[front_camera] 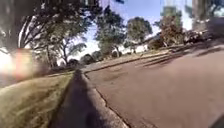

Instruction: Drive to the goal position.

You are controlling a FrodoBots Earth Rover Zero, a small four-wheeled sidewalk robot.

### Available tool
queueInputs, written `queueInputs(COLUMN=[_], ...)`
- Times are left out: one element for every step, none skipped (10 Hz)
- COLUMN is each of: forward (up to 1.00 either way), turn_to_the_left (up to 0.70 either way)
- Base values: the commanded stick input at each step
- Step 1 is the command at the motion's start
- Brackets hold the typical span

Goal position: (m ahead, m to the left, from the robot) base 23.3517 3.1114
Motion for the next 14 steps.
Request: queueInputs(forward=[1.00, 1.00, 1.00, 1.00, 1.00, 1.00, 1.00, 1.00, 1.00, 1.00, 1.00, 1.00, 1.00, 1.00], turn_to_the_left=[0.40, 0.40, 0.40, 0.40, 0.40, 0.40, 0.40, 0.40, 0.40, 0.40, 0.21, 0.00, 0.00, 0.00])
